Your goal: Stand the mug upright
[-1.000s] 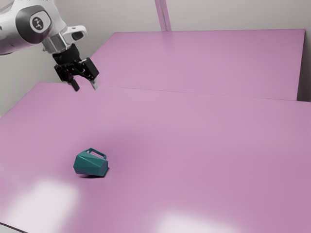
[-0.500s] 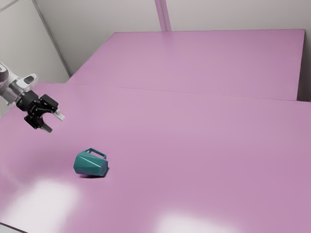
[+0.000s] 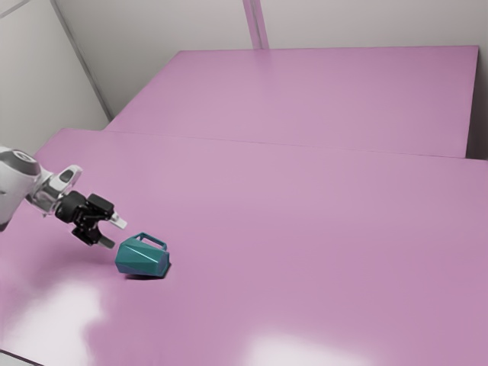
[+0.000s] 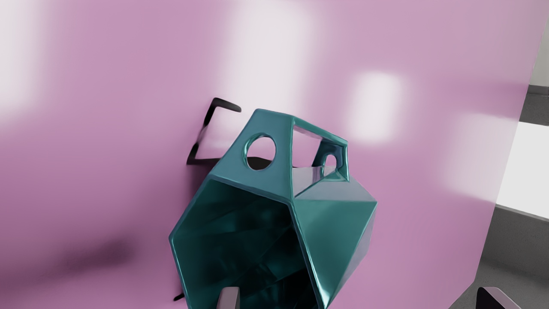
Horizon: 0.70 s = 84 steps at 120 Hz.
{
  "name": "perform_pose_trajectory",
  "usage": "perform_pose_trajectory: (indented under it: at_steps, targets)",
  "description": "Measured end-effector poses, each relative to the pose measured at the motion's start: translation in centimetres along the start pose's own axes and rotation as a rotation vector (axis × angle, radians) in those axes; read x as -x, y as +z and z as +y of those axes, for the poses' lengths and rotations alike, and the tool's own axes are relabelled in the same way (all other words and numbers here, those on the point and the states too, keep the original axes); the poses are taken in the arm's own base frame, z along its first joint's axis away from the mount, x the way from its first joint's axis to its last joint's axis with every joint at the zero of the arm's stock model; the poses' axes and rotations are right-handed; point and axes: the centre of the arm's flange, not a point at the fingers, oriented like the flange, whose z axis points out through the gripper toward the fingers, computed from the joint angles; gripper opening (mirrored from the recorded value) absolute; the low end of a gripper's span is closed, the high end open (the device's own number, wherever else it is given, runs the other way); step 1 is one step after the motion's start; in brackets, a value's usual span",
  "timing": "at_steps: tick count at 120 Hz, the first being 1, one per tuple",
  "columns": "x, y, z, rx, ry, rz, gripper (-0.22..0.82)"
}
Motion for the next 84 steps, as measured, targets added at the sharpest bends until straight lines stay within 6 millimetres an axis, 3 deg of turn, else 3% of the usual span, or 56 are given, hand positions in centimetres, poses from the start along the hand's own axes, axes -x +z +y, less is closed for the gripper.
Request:
perform_pose_trajectory:
  at_steps: [35, 59, 70, 84]
  targets:
    - [0.4, 3.9, -0.4, 0.079, 0.038, 0.013, 0.59]
    - [0.2, 4.2, 0.1, 0.091, 0.079, 0.028, 0.1]
    - [0.1, 4.4, 0.6, 0.091, 0.101, 0.026, -0.02]
    - [-0.2, 4.9, 2.0, 0.091, 0.145, 0.016, -0.1]
